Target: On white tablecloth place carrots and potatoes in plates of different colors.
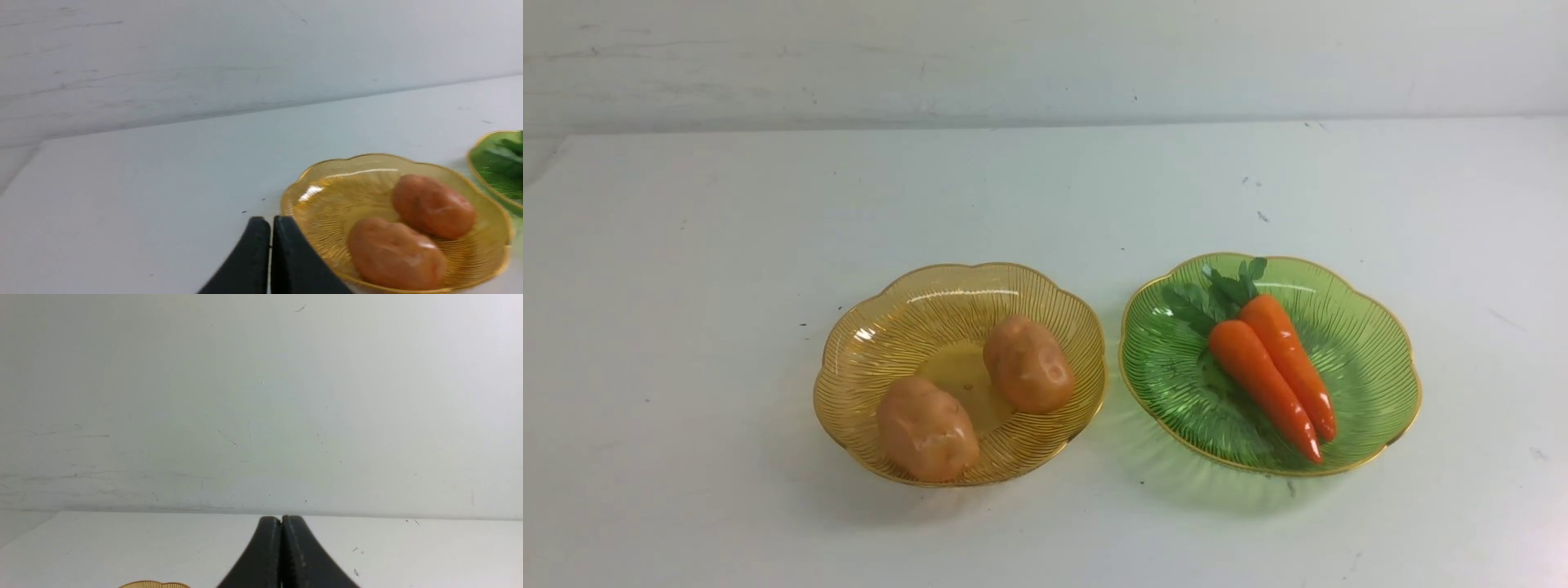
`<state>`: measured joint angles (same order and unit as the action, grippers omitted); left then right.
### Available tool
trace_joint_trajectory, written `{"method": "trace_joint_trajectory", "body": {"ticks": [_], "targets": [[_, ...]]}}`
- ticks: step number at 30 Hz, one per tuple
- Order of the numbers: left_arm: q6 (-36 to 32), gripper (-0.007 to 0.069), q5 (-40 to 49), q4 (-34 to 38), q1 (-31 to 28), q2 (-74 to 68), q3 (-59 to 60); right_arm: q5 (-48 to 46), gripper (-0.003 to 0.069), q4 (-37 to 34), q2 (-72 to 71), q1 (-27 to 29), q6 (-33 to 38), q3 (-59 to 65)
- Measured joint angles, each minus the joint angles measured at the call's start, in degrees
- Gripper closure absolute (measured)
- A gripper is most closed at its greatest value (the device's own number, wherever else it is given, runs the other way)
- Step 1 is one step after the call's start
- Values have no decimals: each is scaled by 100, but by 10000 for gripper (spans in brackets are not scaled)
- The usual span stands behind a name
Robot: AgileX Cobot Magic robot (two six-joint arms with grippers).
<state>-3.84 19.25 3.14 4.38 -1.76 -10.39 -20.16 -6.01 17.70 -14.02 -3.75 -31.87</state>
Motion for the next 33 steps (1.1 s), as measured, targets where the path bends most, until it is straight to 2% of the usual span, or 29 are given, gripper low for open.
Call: {"method": "trace_joint_trajectory", "body": {"ticks": [3, 6, 9, 14, 33], "targets": [[-5, 628, -299, -7, -415, 229, 859, 2, 674, 0, 0, 0, 0, 0], [-11, 628, -131, -132, -463, 239, 1179, -3, 674, 0, 0, 0, 0, 5], [-16, 628, 196, -253, -371, 245, 1205, -40, 674, 0, 0, 0, 0, 5], [-17, 628, 233, -314, -95, 245, 1205, -156, 674, 0, 0, 0, 0, 5], [-22, 628, 233, -314, -88, 245, 1205, -366, 674, 0, 0, 0, 0, 5]]}}
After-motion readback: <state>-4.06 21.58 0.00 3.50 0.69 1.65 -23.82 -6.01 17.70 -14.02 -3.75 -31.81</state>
